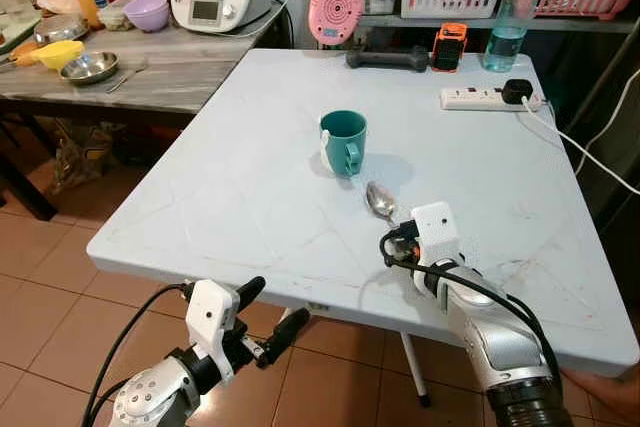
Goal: Setting the table
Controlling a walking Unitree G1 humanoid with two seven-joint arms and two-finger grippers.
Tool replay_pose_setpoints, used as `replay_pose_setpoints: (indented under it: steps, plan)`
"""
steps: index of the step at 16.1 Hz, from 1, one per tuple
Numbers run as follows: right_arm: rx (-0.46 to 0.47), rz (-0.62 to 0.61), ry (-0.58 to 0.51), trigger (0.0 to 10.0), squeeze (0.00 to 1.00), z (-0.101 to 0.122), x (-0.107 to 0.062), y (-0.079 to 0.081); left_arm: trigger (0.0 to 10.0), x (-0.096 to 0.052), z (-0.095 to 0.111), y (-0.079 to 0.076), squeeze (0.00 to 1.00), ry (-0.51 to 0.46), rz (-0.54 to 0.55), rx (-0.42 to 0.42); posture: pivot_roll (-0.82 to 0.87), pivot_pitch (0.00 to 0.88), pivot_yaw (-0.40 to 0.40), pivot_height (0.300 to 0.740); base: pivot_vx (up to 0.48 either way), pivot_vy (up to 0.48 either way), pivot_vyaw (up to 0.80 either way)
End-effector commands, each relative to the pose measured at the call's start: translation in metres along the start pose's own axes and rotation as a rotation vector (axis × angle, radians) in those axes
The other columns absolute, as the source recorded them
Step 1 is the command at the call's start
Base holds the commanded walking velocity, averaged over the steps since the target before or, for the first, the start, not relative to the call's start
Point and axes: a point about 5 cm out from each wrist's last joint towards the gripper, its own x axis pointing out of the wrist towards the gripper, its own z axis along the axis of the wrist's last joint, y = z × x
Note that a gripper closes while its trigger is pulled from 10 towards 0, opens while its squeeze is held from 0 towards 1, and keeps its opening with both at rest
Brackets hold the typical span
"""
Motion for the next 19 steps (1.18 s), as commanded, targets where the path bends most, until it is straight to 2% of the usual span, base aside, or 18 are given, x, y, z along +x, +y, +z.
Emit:
replay_pose_setpoints:
  steps: [1,11,13,15,19]
  plan:
    - [0.022,-0.016,0.077,0.0,0.00,-0.016,-0.002,-0.002,10.0,0.000,-0.002,0.003,0.00,0.014,0.002,0.017,-0.14,0.057,0.100,0.740,0.000,0.000,0.00]
    - [0.030,-0.017,0.093,0.0,0.00,-0.022,-0.004,-0.002,10.0,-0.001,-0.011,0.008,0.00,0.004,-0.006,0.021,-0.14,0.058,0.097,0.740,0.000,0.000,0.00]
    - [0.027,-0.018,0.090,0.0,0.00,-0.021,-0.003,-0.002,10.0,0.000,-0.006,0.009,0.00,-0.020,0.005,0.027,-0.14,0.058,0.095,0.740,0.000,0.000,0.00]
    - [0.033,-0.017,0.080,0.0,0.00,-0.019,-0.003,-0.002,10.0,0.003,0.007,0.006,0.00,-0.054,0.009,0.032,-0.14,0.055,0.092,0.740,0.000,0.000,0.00]
    - [0.048,-0.007,0.046,0.0,0.00,-0.012,-0.001,0.000,10.0,0.007,0.022,0.008,0.00,-0.121,0.019,-0.003,-0.15,0.053,0.085,0.740,0.000,0.000,0.00]
